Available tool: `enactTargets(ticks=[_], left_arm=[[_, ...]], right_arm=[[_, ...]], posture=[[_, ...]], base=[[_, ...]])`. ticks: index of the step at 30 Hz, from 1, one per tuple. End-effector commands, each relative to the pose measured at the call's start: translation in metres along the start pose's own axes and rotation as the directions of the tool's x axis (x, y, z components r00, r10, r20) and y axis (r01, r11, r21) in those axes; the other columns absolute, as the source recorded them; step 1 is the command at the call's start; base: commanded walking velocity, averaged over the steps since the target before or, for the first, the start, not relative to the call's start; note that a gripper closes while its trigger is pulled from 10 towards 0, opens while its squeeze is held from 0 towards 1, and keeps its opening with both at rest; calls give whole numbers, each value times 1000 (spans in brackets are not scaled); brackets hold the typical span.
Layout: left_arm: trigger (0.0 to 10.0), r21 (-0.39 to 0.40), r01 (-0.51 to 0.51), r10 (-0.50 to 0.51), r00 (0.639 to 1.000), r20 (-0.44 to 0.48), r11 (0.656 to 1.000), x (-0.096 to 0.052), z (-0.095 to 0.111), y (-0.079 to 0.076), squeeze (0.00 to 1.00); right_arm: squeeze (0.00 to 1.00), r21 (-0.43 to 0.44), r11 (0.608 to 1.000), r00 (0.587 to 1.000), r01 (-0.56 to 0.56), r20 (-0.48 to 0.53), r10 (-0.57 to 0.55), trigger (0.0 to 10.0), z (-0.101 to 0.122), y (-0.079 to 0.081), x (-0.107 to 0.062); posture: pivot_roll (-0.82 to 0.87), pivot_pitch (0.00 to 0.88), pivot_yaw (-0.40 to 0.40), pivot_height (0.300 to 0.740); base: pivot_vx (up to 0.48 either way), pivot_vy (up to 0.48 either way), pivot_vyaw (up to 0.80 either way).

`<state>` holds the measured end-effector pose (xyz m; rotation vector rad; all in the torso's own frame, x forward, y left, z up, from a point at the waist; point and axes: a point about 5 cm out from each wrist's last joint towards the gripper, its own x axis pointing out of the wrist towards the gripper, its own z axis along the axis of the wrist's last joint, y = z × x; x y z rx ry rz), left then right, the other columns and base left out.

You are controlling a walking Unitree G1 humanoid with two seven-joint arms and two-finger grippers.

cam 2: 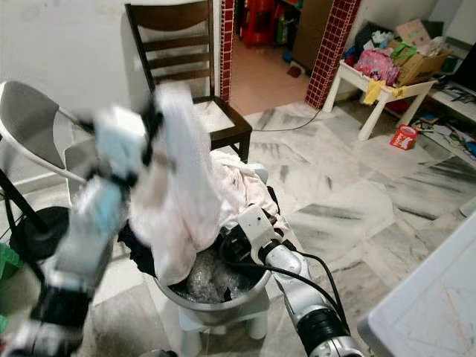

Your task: Hang hanger

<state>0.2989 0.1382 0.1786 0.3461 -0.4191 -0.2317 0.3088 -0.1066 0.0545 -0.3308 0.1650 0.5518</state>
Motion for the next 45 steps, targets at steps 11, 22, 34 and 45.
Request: enactTargets(ticks=[11, 22, 34, 45], left_arm=[[0, 188, -394, 437, 813, -385, 900, -105, -57, 60, 0], [0, 225, -468, 512, 688, -514, 855, -140, -72, 61, 0], [0, 199, -481, 520, 762, -386, 854, -97, -57, 85, 0], [0, 259, -598, 651, 709, -271, 759, -60, -48, 154, 0]], right_arm=[[0, -21, 1000, 1000, -17, 4, 17, 10000, 5, -7, 3], [0, -22, 999, 1000, -26, -4, 26, 10000, 1, -6, 0], [0, -22, 999, 999, -35, -10, 34, 10000, 0, -6, 0], [0, -22, 999, 999, -43, -6, 43, 10000, 1, -3, 0]], posture=[[93, 41, -81, 740], [83, 41, -78, 740], [76, 37, -75, 740], [72, 38, -72, 740]], base=[[0, 0, 0], [0, 0, 0], [0, 0, 0], [0, 0, 0]])
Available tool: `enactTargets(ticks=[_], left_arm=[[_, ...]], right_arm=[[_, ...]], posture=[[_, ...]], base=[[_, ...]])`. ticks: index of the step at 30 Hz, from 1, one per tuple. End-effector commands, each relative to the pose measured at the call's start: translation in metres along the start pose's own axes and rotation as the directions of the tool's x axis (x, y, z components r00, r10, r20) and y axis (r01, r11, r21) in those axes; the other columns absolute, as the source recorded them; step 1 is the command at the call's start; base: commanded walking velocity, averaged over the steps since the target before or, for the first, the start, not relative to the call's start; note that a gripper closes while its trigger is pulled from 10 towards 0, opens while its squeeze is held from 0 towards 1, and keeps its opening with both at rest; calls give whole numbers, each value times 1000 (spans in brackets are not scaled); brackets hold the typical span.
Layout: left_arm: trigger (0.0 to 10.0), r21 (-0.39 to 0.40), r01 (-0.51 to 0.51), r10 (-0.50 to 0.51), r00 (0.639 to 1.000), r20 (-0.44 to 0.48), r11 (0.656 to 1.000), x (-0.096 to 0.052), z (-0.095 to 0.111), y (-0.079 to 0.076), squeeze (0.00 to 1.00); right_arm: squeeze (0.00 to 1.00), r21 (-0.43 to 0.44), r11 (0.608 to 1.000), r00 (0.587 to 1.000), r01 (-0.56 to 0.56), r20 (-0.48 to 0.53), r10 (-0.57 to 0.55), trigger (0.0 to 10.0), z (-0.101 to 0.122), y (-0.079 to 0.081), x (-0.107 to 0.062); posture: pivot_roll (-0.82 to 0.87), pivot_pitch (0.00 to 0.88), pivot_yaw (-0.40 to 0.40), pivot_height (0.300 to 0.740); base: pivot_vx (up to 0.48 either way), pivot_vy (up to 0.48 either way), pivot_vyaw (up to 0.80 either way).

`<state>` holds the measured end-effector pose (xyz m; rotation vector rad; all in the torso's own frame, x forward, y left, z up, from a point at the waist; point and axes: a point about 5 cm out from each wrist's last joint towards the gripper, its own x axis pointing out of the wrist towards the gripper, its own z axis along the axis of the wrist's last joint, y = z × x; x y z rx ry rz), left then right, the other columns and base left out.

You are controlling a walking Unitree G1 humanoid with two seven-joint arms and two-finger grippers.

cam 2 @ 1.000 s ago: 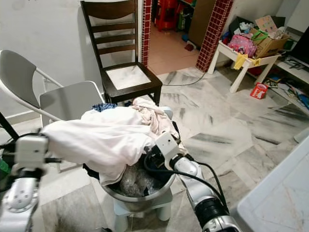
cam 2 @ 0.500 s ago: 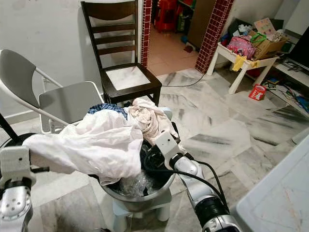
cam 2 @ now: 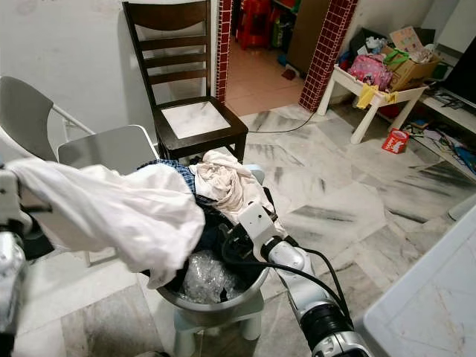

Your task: Hang hanger

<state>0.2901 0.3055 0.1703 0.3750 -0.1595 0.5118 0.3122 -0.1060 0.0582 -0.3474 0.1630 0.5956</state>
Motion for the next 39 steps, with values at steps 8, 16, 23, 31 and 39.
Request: enactTargets(ticks=[8, 16, 23, 31, 39], left_arm=[[0, -49, 5, -1, 997, 77, 999, 45, 32, -8, 0], [0, -74, 167, -143, 955, 258, 983, 65, 87, -37, 0], [0, -98, 267, -220, 914, 340, 959, 82, 126, -65, 0], [0, -156, 437, -328, 827, 457, 886, 73, 177, -124, 0], [0, -221, 505, -326, 775, 542, 834, 64, 211, -144, 0]], right_arm=[[0, 3, 1000, 1000, 16, -2, -16, 10000, -3, 0, -4], [0, 14, 999, 999, 41, -9, -41, 10000, -8, -1, -9], [0, 18, 997, 997, 76, -4, -76, 10000, -6, -3, -9], [0, 21, 994, 994, 109, -11, -109, 10000, -8, -4, -12], [0, 22, 992, 992, 124, -14, -124, 10000, -10, -5, -15]], posture=[[55, 43, -56, 740], [34, 48, -29, 740], [25, 43, -9, 740], [0, 39, 20, 740], [-8, 43, 25, 740]], base=[[0, 0, 0], [0, 0, 0], [0, 0, 0], [0, 0, 0], [0, 0, 0]])
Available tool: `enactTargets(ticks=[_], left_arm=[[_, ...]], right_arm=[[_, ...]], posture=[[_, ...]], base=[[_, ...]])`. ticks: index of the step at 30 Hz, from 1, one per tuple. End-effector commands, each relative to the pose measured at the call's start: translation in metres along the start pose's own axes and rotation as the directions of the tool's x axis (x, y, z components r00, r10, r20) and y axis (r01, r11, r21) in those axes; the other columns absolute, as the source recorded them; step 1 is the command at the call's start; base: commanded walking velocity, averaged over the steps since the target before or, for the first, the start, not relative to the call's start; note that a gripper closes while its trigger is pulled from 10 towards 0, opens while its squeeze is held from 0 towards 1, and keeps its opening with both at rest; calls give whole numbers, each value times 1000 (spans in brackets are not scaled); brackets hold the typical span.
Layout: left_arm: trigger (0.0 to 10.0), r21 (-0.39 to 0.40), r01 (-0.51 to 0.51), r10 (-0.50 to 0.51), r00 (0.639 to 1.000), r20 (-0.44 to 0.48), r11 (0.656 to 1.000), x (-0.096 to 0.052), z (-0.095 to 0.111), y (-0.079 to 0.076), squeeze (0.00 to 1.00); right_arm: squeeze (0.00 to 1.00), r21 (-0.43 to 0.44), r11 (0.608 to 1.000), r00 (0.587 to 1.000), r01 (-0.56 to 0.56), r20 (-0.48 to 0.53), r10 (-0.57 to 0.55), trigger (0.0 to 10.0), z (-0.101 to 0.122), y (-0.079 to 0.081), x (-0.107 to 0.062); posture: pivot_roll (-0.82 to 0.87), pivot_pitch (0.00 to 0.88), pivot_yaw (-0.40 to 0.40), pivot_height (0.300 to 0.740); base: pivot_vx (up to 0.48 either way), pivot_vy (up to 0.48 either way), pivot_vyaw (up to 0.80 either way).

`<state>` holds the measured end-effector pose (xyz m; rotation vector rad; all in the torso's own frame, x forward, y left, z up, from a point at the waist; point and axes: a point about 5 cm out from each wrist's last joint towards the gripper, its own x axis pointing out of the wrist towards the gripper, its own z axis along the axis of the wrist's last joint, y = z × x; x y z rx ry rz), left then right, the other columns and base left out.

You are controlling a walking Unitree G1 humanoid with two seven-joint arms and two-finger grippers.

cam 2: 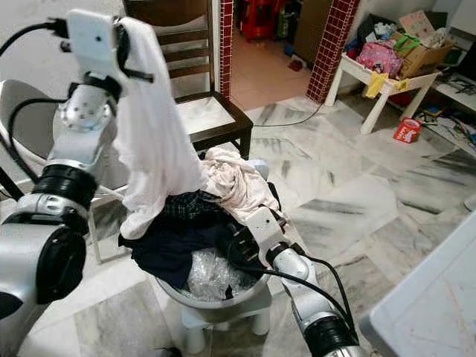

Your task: Hang hanger

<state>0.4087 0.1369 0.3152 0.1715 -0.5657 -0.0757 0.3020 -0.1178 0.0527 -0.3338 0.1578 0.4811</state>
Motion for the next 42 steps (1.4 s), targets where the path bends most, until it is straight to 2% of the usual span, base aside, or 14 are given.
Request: enactTargets(ticks=[1, 4, 8, 12, 14, 21, 25, 29, 32, 35, 38, 40, 41, 42], left_arm=[[0, -36, -17, 21, 995, 98, 999, 12, 26, 4, 0], [0, -68, -50, 60, 987, 150, 996, 15, 37, 10, 0], [0, -117, -83, 102, 981, 164, 990, 13, 38, 16, 0], [0, -114, -30, 51, 981, 189, 993, 18, 46, 0, 0], [0, -137, -6, 36, 975, 219, 991, 26, 61, -8, 0], [0, -151, 39, 0, 970, 245, 988, 37, 80, -22, 0], [0, -174, 67, -25, 973, 231, 983, 38, 79, -32, 0], [0, -218, 114, -71, 978, 198, 969, 29, 63, -53, 0], [0, -231, 123, -80, 979, 190, 965, 25, 56, -58, 0], [0, -279, 125, -88, 986, 141, 952, 2, 26, -69, 0], [0, -297, 92, -70, 994, 84, 950, -24, -1, -67, 0], [0, -262, 12, -14, 1000, -6, 965, -58, -34, -48, 0], [0, -251, -18, 10, 999, -33, 968, -67, -42, -40, 0], [0, -251, -18, 10, 999, -33, 968, -67, -42, -40, 0]], right_arm=[[0, -2, 1000, 1000, 13, -4, -13, 10000, 0, -3, -2], [0, 0, 1000, 1000, 11, -7, -11, 10000, 0, -1, -2], [0, 0, 1000, 1000, 7, -7, -7, 10000, 0, 1, -1], [0, -1, 1000, 1000, 2, -12, -2, 10000, 1, 2, 3], [0, -1, 1000, 1000, 0, -14, 0, 10000, 2, 4, 7], [0, 20, 1000, 1000, 24, -1, -24, 10000, 6, 5, 10], [0, 29, 999, 999, 39, -7, -39, 10000, 2, 6, 5], [0, 29, 998, 998, 56, -29, -55, 10000, -8, 3, -4], [0, 29, 998, 998, 57, -33, -56, 10000, -9, 3, -5], [0, 20, 999, 998, 42, -41, -41, 10000, -11, 3, -7], [0, 11, 1000, 999, 20, -42, -20, 10000, -10, 4, -5], [0, -1, 1000, 999, -6, -40, 6, 10000, -6, 4, 0], [0, -4, 1000, 999, -13, -39, 13, 10000, -5, 4, 1], [0, -4, 1000, 999, -13, -39, 13, 10000, -5, 4, 1]], posture=[[-5, 45, 22, 740], [-1, 46, 20, 740], [6, 46, 16, 740], [23, 35, 15, 740], [31, 23, 27, 740], [10, 6, 71, 740], [-20, 16, 92, 740], [-38, 26, 95, 740], [-41, 31, 88, 740], [-29, 34, 56, 740], [-15, 33, 37, 740], [14, 33, -1, 740], [14, 33, -1, 740], [14, 33, -1, 740]], base=[[0, 0, 0], [0, 0, 0], [0, 0, 0], [0, 0, 0], [0, 0, 0], [0, 0, 0], [0, 0, 0], [0, 0, 0], [0, 0, 0], [0, 0, 0], [0, 0, 0], [0, 0, 0], [0, 0, 0], [0, 0, 0]])
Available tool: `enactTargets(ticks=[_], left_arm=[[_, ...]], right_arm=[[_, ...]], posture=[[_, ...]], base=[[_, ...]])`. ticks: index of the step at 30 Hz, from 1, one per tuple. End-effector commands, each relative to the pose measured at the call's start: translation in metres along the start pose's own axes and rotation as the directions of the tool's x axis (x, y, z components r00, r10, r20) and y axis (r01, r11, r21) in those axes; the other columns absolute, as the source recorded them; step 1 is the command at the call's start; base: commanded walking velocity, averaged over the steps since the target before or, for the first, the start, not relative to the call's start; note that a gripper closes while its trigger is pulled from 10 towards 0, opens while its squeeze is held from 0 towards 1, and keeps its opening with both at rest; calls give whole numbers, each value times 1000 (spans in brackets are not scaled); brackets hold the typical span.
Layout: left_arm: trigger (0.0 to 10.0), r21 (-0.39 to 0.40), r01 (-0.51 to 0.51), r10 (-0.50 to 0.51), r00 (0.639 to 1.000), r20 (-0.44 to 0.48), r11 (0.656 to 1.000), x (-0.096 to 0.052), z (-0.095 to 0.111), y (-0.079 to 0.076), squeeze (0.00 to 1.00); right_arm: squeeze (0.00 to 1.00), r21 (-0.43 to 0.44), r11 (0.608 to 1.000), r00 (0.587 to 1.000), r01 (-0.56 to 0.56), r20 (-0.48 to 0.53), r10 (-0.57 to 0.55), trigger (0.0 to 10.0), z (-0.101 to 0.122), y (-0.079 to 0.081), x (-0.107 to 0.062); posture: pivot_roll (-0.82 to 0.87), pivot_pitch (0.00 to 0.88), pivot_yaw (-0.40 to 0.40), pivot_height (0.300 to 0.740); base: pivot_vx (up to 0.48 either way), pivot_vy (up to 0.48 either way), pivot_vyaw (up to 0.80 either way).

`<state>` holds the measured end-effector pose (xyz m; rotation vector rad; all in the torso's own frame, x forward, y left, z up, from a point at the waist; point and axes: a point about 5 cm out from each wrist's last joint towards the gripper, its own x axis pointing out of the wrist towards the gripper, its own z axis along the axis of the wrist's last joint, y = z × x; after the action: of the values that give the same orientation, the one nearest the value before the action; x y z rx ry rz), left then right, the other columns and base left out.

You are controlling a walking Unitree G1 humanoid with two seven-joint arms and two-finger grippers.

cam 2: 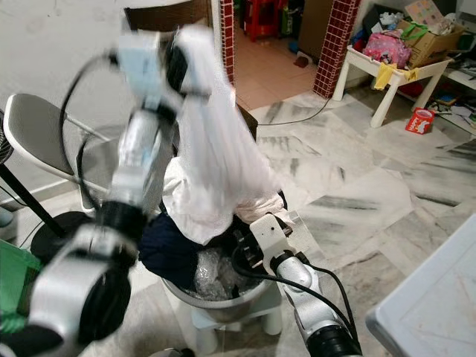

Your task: Hang hanger

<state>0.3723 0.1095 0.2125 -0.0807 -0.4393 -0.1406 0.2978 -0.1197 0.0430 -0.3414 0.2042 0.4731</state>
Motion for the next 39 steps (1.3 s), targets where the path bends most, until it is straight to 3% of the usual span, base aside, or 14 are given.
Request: enactTargets(ticks=[1, 5, 8, 9, 12, 15, 18, 19, 21, 22, 26, 27, 36, 39], left_arm=[[0, 63, -91, 88, 995, 49, 994, -10, 10, 28, 0], [0, 170, -240, 241, 970, 12, 956, -46, -2, 72, 0], [78, 295, -405, 431, 902, -27, 865, -96, -10, 116, 0], [2000, 316, -421, 456, 889, -45, 850, -106, -14, 121, 0], [1529, 358, -425, 483, 871, -88, 832, -127, -21, 126, 0], [1569, 359, -422, 485, 868, -104, 832, -131, -24, 126, 0], [2863, 353, -412, 489, 857, -162, 840, -139, -32, 122, 0], [4039, 352, -403, 485, 856, -182, 844, -139, -34, 119, 0], [4039, 353, -398, 482, 855, -194, 847, -139, -34, 117, 0], [10000, 342, -381, 468, 855, -223, 859, -138, -37, 113, 0], [10000, 326, -345, 441, 848, -295, 880, -142, -50, 109, 0], [10000, 309, -346, 440, 837, -326, 886, -145, -56, 109, 1000], [10000, 238, -173, 274, 818, -506, 956, -163, -84, 82, 1000], [10000, 192, -99, 197, 776, -599, 976, -171, -97, 72, 1000]], right_arm=[[0, -16, 1000, 1000, -27, 10, 27, 10000, 7, 1, 6], [0, -24, 999, 999, -48, 10, 48, 10000, 10, 0, 8], [0, -32, 997, 997, -71, 2, 71, 10000, 8, 3, 8], [0, -32, 997, 997, -75, 1, 75, 10000, 7, 3, 8], [0, -32, 996, 997, -82, 0, 82, 10000, 7, 5, 8], [0, -32, 996, 997, -83, 0, 83, 10000, 7, 5, 9], [0, -29, 996, 996, -88, 0, 88, 10000, 7, 5, 9], [0, -27, 996, 996, -89, -1, 89, 10000, 6, 5, 9], [0, -26, 996, 996, -91, -3, 91, 10000, 6, 5, 9], [0, -14, 995, 995, -99, -11, 99, 10000, 3, 6, 7], [0, -12, 995, 995, -96, -17, 96, 10000, 0, 4, 4], [0, -11, 996, 995, -93, -18, 93, 10000, 0, 4, 4], [0, -8, 996, 996, -85, -14, 85, 10000, 1, 2, 4], [0, -7, 996, 996, -86, -10, 86, 10000, 1, 3, 4]], posture=[[34, 33, -27, 740], [51, 37, -47, 740], [75, 39, -71, 740], [76, 39, -72, 740], [80, 39, -75, 740], [80, 39, -75, 740], [76, 42, -70, 740], [76, 43, -70, 740], [75, 43, -70, 740], [70, 44, -65, 740], [61, 48, -61, 740], [59, 48, -60, 740], [53, 49, -57, 740], [53, 48, -58, 740]], base=[[0, 0, 0], [0, 0, 0], [0, 0, 0], [0, 0, 0], [0, 0, 0], [0, 0, 0], [0, 0, 0], [0, 0, 0], [0, 0, 0], [0, 0, 0], [0, 0, 0], [0, 0, 0], [0, 0, 0], [0, 0, 0]])
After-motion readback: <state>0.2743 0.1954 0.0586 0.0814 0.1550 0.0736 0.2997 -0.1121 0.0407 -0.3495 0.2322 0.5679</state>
